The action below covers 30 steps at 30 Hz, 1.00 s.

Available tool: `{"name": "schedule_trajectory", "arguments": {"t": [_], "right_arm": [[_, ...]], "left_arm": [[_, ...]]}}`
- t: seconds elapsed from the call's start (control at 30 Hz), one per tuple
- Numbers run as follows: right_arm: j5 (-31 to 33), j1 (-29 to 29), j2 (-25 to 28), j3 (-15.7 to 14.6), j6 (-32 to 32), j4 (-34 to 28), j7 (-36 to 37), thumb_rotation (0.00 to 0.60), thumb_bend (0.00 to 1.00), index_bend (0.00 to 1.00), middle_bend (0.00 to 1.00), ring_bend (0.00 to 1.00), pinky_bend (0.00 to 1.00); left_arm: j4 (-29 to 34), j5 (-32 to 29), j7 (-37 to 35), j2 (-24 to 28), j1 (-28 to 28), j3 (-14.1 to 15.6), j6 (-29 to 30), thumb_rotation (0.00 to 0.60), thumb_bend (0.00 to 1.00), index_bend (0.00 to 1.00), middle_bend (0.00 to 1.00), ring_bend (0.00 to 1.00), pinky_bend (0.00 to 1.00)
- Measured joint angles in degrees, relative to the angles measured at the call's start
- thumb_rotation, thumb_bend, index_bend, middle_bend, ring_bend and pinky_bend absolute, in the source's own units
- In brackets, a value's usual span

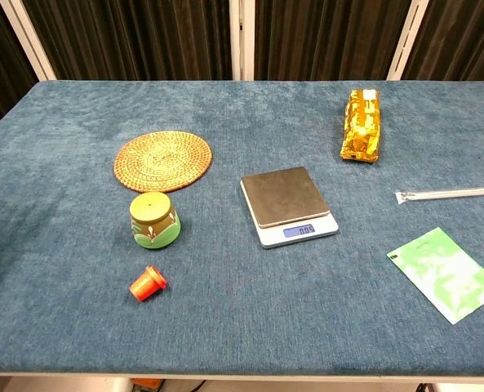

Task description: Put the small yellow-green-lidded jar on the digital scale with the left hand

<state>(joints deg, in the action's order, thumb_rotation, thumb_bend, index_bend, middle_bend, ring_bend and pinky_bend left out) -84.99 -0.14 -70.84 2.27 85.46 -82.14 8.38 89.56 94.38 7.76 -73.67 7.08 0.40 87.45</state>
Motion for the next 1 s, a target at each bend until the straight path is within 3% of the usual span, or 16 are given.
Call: {"name": "schedule_trajectory", "arguments": {"t": [0.5,1.0], "right_arm": [[-0.3,-0.9,-0.2,-0.1,1.2,1.4,2.1,0.6,0.3,0.0,0.0,0.0,0.0],[-0.1,0.2,-0.9,0.2,-0.6,3.3,3.1,0.6,0.3,0.0,0.0,0.0,0.0]], "left_arm": [[1.3,2.0,1.5,-0.1,0.7,0.5,-0.4,0.6,0.12,0.13,0.17,0.08,0.09],[5.6,4.6,4.6,-3.7,6.9,0.3,-8.6,0.6,0.12,0.13,0.17,0.08,0.09]]}}
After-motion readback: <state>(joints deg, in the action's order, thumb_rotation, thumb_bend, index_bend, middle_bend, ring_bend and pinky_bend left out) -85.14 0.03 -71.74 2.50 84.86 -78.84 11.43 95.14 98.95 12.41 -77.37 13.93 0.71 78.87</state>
